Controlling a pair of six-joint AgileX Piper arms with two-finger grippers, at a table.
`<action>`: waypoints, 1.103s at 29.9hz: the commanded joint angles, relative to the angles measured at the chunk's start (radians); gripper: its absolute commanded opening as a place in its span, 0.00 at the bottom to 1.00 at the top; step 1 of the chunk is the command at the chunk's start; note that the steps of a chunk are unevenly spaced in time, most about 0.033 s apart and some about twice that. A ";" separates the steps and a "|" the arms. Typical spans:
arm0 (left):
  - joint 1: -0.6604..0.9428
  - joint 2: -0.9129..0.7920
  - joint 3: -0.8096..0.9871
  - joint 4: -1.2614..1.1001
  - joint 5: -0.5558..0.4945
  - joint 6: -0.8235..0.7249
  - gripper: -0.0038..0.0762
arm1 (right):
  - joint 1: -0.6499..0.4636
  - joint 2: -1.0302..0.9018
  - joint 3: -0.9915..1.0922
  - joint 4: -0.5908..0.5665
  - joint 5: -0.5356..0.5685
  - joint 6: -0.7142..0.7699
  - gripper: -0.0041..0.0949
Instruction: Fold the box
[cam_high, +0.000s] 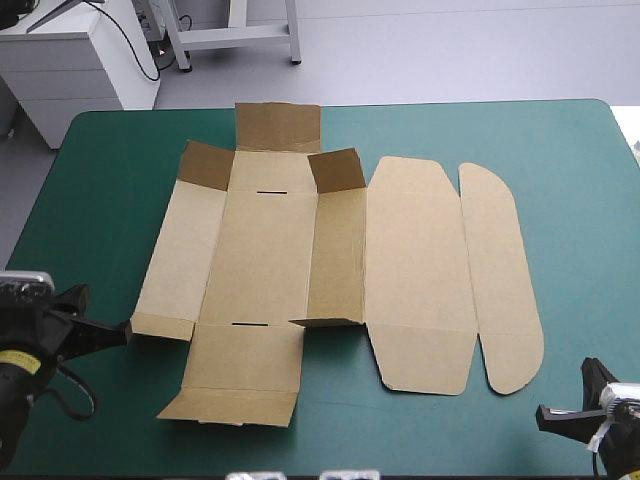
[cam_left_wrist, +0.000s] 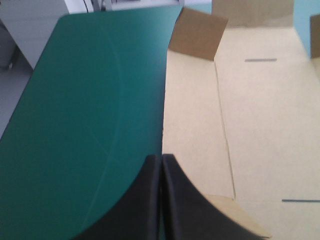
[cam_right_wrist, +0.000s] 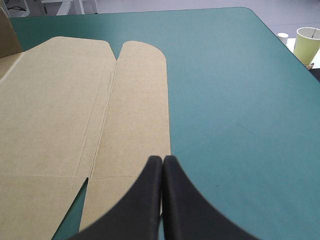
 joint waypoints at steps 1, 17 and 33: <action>0.001 0.167 -0.104 0.031 0.054 0.009 0.07 | -0.010 -0.022 -0.023 -0.012 -0.077 -0.002 0.03; 0.351 0.633 -0.356 -0.491 0.318 0.380 0.07 | -0.010 -0.022 -0.023 -0.012 -0.077 -0.002 0.03; 0.438 1.050 -0.413 -0.536 0.534 0.335 0.07 | -0.010 -0.022 -0.023 -0.012 -0.077 -0.002 0.03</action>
